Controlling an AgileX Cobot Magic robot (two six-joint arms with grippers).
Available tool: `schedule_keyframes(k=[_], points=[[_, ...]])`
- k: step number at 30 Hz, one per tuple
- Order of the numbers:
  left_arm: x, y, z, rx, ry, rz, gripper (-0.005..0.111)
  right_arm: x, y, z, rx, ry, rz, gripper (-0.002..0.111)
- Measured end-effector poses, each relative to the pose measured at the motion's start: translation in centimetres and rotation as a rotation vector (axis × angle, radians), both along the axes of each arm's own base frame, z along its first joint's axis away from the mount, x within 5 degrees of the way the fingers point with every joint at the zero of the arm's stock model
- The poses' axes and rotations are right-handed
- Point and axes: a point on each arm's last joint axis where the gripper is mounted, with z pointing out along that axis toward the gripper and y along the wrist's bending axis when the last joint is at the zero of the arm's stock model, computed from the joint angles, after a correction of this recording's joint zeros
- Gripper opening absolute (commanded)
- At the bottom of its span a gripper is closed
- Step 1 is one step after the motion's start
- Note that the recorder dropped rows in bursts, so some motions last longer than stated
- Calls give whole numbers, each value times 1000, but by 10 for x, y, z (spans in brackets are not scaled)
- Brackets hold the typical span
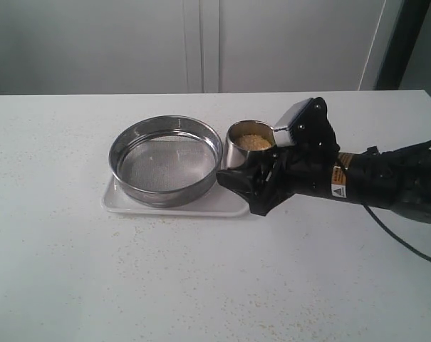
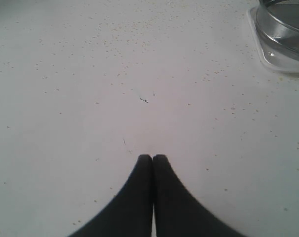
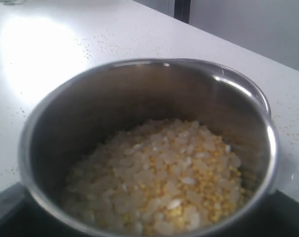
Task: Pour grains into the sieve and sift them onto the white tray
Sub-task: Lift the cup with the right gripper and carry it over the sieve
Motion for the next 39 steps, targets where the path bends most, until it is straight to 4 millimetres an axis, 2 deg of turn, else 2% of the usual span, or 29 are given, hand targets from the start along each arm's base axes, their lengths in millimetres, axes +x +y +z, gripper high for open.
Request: schedule_keyframes(k=[15, 20, 30, 39], points=[[0, 0, 0, 0, 0, 0, 0, 22, 29, 23, -62, 30, -18, 0], [0, 0, 0, 0, 0, 0, 0, 28, 41, 31, -148, -13, -15, 0], [0, 0, 0, 0, 0, 0, 0, 42, 57, 60, -131, -112, -2, 0], [0, 0, 0, 0, 0, 0, 0, 65, 67, 66, -180, -53, -163, 0]])
